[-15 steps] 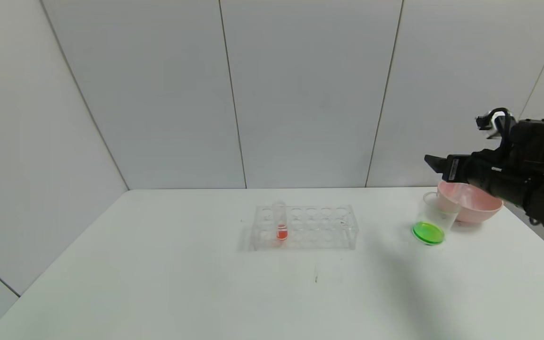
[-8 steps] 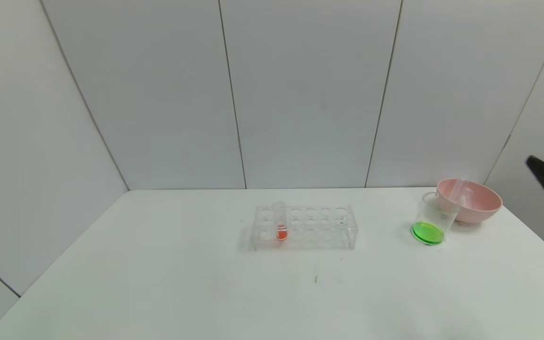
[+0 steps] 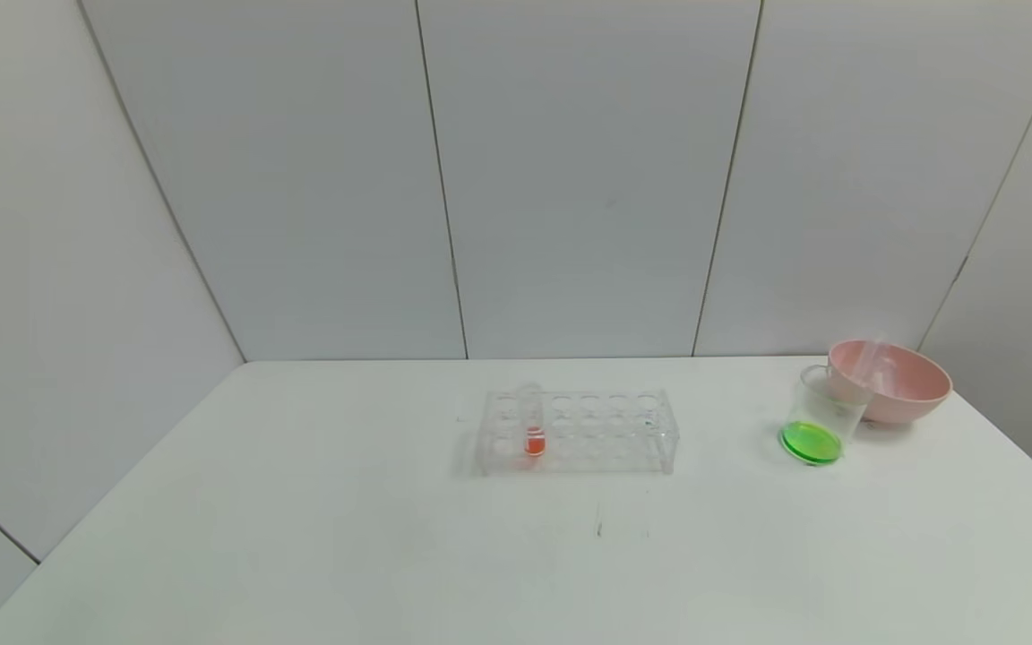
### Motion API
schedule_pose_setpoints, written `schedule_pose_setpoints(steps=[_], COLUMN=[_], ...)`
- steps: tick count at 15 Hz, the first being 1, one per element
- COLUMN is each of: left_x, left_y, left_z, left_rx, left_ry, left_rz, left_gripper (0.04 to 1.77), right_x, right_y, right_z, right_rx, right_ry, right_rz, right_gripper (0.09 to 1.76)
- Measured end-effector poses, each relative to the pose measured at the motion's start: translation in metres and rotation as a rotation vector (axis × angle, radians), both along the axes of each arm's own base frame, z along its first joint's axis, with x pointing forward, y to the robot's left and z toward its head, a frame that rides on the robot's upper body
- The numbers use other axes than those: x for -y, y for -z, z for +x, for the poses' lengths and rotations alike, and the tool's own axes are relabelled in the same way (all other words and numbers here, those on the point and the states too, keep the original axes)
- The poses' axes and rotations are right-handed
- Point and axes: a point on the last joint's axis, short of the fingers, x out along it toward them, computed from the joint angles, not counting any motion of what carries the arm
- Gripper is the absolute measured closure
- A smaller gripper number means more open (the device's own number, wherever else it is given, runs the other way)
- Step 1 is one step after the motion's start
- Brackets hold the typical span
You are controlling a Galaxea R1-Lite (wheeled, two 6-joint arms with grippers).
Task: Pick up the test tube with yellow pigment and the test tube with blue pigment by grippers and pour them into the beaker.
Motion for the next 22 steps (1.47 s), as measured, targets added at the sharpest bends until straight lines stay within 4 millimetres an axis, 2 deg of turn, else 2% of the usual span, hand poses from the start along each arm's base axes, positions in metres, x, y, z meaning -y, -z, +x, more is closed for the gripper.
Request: schedule_pose_setpoints(steps=[2,4,6,8,10,12,15,22], left_x=[0.000,0.000,0.000,0.000,0.000,0.000,0.000,0.000], left_y=[0.000,0.000,0.000,0.000,0.000,0.000,0.000,0.000], left_z=[0.000,0.000,0.000,0.000,0.000,0.000,0.000,0.000], left_rx=[0.000,0.000,0.000,0.000,0.000,0.000,0.000,0.000], left_ry=[0.000,0.000,0.000,0.000,0.000,0.000,0.000,0.000], left_rz=[0.000,0.000,0.000,0.000,0.001,0.001,0.001,0.001], left_gripper=[0.05,0.05,0.05,0.05,0.05,0.05,0.05,0.05], right_x=[-0.003,-0.003,-0.003,-0.004,-0.003,-0.001,0.001,0.000], right_y=[0.016,0.014,0.014,0.025,0.044,0.069,0.103,0.106], right_z=[-0.012,-0.019,-0.026,-0.035,-0.043,-0.042,-0.039,-0.039], right_rx=[-0.076,-0.103,-0.074,-0.048,-0.053,-0.084,-0.292,-0.301], right_ry=[-0.088,-0.160,-0.152,-0.131,-0.105,-0.009,0.034,0.030], right_rz=[-0.018,-0.030,-0.053,-0.098,-0.144,-0.141,-0.095,-0.087], right_gripper=[0.15,0.15,0.15,0.15,0.15,0.15,0.15,0.15])
